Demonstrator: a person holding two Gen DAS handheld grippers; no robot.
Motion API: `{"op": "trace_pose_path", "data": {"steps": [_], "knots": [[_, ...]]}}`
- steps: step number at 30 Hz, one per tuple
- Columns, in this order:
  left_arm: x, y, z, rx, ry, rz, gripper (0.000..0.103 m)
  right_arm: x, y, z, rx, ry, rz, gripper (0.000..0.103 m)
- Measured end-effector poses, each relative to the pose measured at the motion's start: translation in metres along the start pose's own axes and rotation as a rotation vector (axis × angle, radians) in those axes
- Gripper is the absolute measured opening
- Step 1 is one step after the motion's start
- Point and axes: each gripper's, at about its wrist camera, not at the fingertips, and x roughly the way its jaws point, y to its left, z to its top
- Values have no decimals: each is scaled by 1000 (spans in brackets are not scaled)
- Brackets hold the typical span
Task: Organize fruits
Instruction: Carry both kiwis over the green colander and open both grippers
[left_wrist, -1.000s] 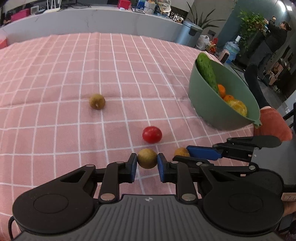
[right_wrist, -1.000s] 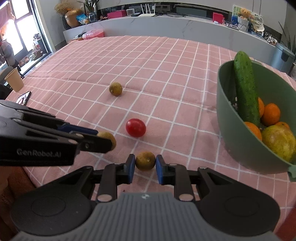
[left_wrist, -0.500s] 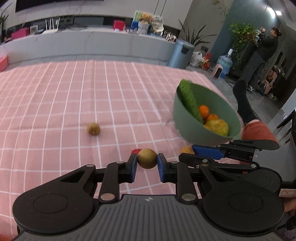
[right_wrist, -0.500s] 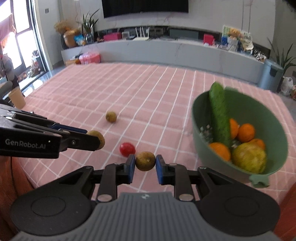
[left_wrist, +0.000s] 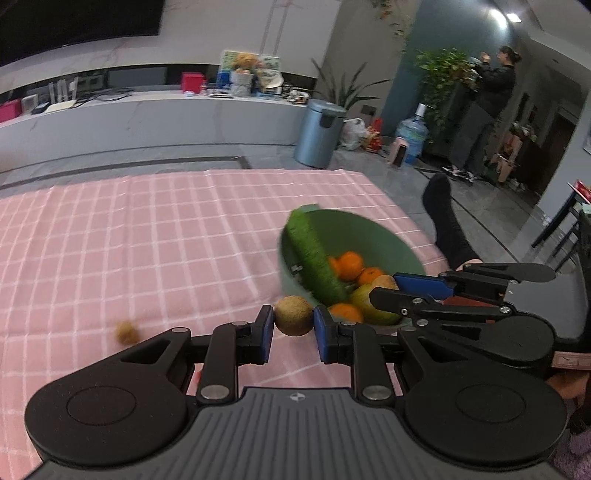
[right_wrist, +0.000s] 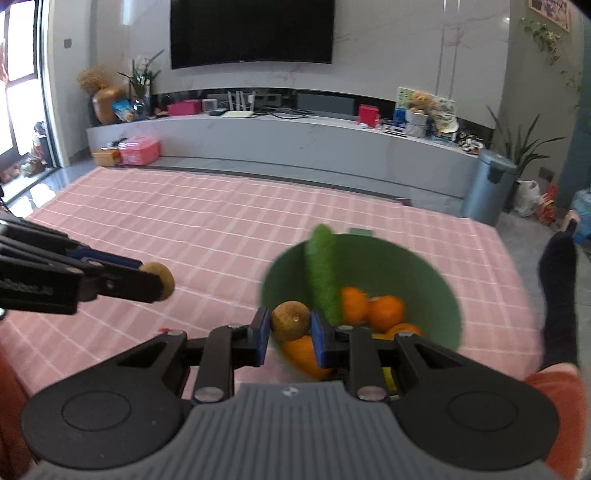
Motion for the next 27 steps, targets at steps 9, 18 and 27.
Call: {"op": "trace_pose_path", "data": {"steps": [9, 18, 27], "knots": [[59, -32, 19, 96, 65, -25, 26, 35, -40, 18, 26, 94, 34, 20], [97, -40, 17, 220, 132, 75, 26, 83, -50, 20, 71, 166, -8, 20], [104, -43, 18, 313, 109, 128, 26, 98, -58, 17, 119, 198, 16, 20]]}}
